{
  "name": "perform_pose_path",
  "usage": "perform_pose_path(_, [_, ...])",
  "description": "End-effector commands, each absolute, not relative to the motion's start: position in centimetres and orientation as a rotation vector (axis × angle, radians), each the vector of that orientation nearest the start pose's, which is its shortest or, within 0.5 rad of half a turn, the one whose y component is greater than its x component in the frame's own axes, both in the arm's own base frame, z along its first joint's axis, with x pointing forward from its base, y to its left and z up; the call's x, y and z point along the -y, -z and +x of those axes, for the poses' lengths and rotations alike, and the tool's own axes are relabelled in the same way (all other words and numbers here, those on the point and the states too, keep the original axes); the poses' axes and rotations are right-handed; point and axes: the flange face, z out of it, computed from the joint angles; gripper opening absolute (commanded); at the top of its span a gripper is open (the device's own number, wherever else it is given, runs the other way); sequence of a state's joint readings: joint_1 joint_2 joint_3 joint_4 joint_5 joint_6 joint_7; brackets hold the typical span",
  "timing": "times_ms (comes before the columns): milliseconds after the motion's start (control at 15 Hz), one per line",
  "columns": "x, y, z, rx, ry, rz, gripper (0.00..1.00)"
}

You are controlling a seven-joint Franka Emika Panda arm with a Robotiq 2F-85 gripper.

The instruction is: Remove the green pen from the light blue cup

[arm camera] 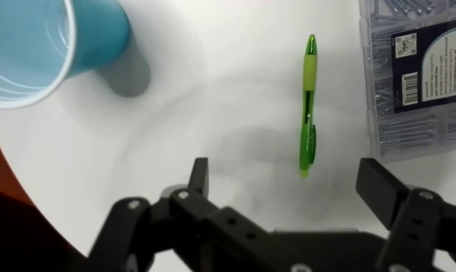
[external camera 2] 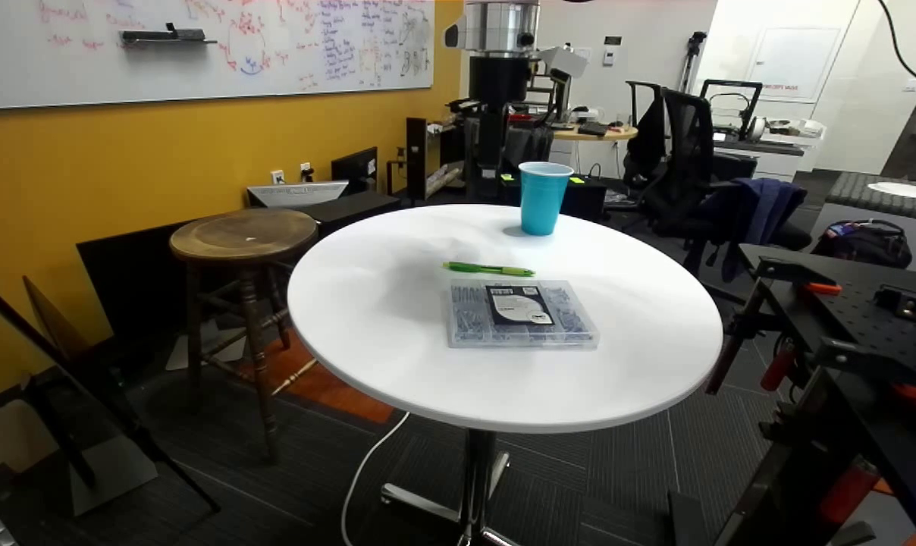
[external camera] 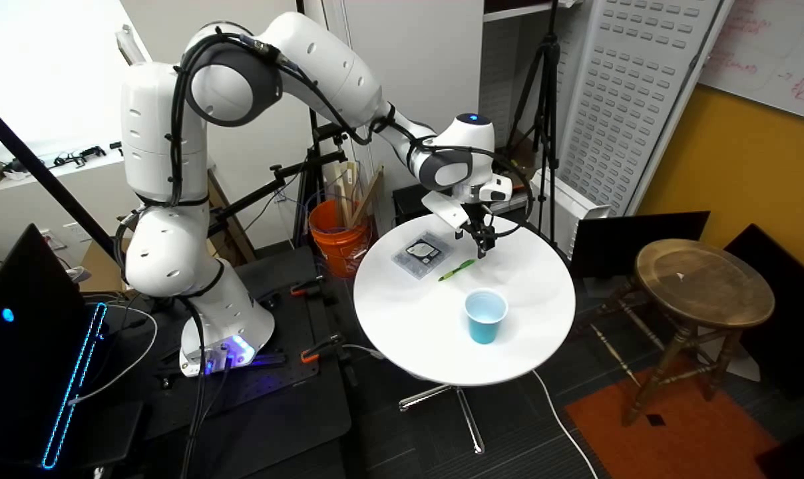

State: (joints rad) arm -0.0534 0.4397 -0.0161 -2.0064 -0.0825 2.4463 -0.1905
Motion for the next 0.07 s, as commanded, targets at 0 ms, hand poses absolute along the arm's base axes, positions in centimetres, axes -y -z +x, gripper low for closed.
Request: perform_pose_path(0, [4.19,-23.55,60.55,0.297,-0.014,-3.187,1.00])
